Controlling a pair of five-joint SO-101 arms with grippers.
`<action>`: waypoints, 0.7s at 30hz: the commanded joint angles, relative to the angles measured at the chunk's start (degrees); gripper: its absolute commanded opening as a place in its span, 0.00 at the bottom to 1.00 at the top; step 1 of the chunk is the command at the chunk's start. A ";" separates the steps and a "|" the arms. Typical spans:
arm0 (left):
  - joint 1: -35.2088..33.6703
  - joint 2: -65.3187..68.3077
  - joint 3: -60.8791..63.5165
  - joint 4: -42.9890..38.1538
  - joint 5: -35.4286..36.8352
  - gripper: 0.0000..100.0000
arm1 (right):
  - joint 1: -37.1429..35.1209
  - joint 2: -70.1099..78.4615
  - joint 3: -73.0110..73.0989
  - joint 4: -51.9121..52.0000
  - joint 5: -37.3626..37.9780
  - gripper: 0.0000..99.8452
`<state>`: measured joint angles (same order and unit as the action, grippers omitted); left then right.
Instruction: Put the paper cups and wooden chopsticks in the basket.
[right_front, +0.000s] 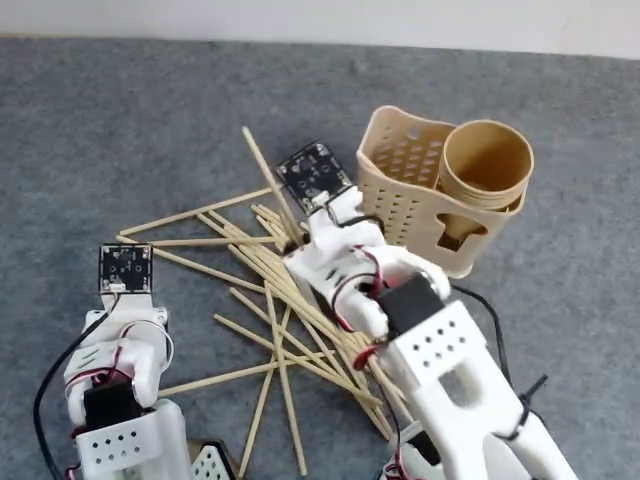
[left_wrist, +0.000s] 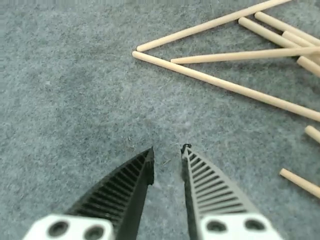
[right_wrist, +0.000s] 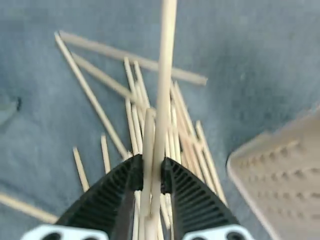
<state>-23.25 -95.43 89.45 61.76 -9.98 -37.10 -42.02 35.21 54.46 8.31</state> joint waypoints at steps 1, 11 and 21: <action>-0.48 -0.31 -0.57 -0.09 0.18 0.11 | 0.75 -4.26 -0.40 -5.67 -0.62 0.00; -0.48 -0.31 -0.40 -0.09 0.18 0.11 | 0.57 -6.55 -0.92 -12.09 -0.35 0.00; -0.48 -0.31 -0.40 -0.09 0.18 0.11 | 1.98 -6.73 -1.36 -24.22 -0.26 0.00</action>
<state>-23.25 -95.25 89.45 61.76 -9.98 -36.57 -46.59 35.21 34.77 8.31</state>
